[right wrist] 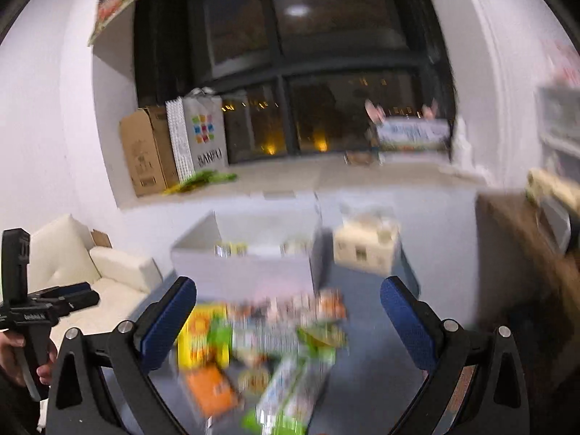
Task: Organize snacks
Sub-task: 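Return both tools to the snack pile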
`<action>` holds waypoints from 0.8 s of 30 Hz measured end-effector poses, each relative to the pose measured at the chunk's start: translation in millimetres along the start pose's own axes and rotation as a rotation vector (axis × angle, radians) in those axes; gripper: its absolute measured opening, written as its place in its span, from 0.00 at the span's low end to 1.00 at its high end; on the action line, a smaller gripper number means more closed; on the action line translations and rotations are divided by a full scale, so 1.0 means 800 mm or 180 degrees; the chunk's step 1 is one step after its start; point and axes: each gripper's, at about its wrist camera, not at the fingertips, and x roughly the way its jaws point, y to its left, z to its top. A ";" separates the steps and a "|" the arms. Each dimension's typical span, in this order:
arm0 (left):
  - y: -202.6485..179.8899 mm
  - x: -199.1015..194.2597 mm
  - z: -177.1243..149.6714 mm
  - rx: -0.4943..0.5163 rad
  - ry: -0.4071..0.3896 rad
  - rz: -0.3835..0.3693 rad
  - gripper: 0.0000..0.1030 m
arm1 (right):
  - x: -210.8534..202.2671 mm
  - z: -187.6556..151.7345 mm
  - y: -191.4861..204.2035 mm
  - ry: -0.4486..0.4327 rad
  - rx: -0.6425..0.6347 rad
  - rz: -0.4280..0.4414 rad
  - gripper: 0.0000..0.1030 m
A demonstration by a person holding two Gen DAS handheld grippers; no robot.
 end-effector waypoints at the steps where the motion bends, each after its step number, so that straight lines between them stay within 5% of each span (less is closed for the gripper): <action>1: 0.001 0.001 -0.003 -0.0021 0.0024 -0.0055 1.00 | -0.001 -0.020 -0.004 0.0129 0.0058 -0.0016 1.00; 8: -0.018 0.003 -0.001 0.0041 -0.0028 -0.0185 1.00 | 0.029 -0.097 0.009 0.0631 -0.0447 -0.0294 1.00; 24: -0.022 0.001 -0.005 0.0091 0.0002 -0.0211 1.00 | 0.069 -0.117 0.081 0.0616 -0.1387 -0.0145 1.00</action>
